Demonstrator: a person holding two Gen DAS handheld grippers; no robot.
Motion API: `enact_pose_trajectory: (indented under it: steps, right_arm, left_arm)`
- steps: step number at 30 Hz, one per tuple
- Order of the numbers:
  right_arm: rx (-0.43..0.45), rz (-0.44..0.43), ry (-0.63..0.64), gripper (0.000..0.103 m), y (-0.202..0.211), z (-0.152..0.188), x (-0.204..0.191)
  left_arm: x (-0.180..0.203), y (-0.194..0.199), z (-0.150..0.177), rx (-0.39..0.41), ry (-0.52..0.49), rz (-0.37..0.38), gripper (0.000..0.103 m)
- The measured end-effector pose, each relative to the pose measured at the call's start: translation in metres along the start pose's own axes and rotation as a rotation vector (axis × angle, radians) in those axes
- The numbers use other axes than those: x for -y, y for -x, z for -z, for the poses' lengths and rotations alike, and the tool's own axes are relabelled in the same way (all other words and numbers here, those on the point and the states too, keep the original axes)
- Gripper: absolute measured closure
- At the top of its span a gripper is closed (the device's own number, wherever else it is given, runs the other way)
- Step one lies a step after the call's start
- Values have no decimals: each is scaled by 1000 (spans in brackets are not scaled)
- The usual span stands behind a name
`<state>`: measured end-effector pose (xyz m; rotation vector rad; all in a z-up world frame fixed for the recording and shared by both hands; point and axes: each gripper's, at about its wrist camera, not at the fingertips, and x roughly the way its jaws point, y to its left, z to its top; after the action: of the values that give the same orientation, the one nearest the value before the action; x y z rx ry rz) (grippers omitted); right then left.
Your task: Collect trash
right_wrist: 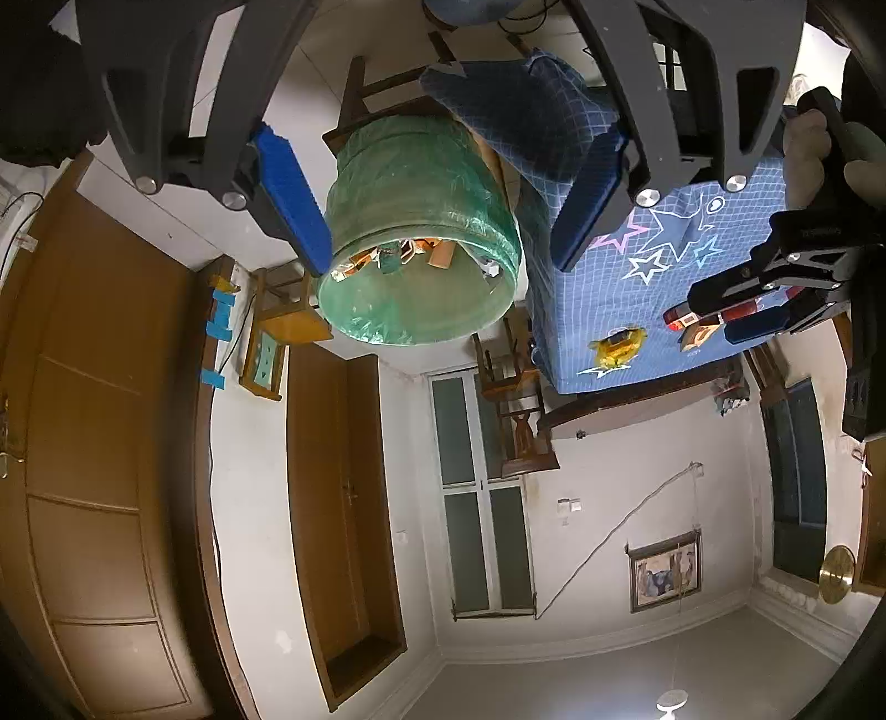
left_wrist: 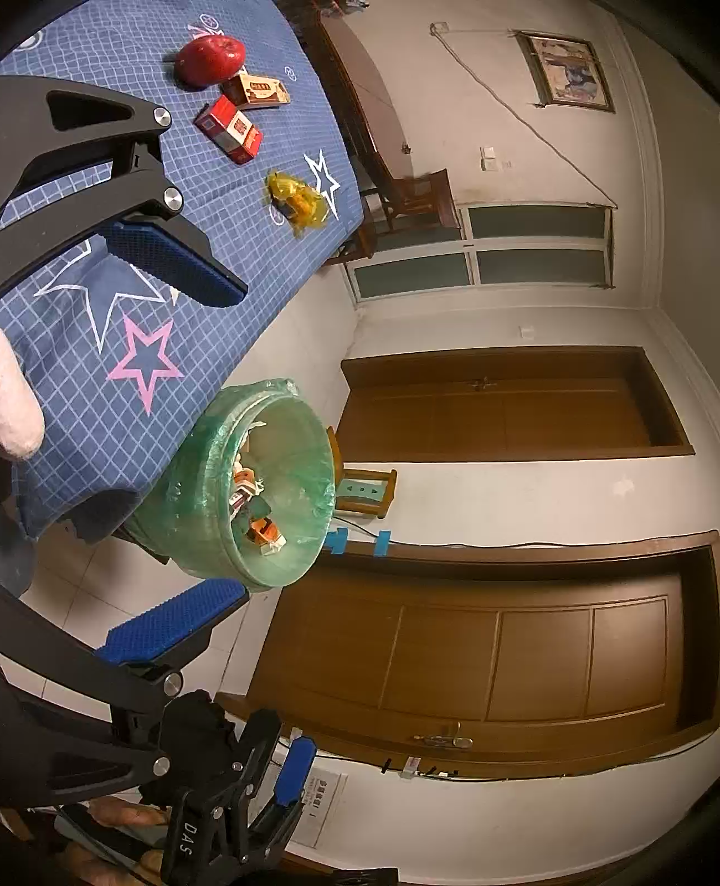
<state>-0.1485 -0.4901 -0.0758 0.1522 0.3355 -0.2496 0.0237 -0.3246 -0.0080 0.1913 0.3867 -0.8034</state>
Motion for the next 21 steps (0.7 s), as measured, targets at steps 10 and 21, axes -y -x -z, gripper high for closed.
enact_pose_trajectory:
  steps: [10,21]
  right_arm:
    - [27,3,-14,23,2,4,1]
    - [76,8,-22,19,9,2,2]
  left_arm:
    - [5,1,-2,30,-9,0,5]
    - [13,3,-2,58,-30,9,5]
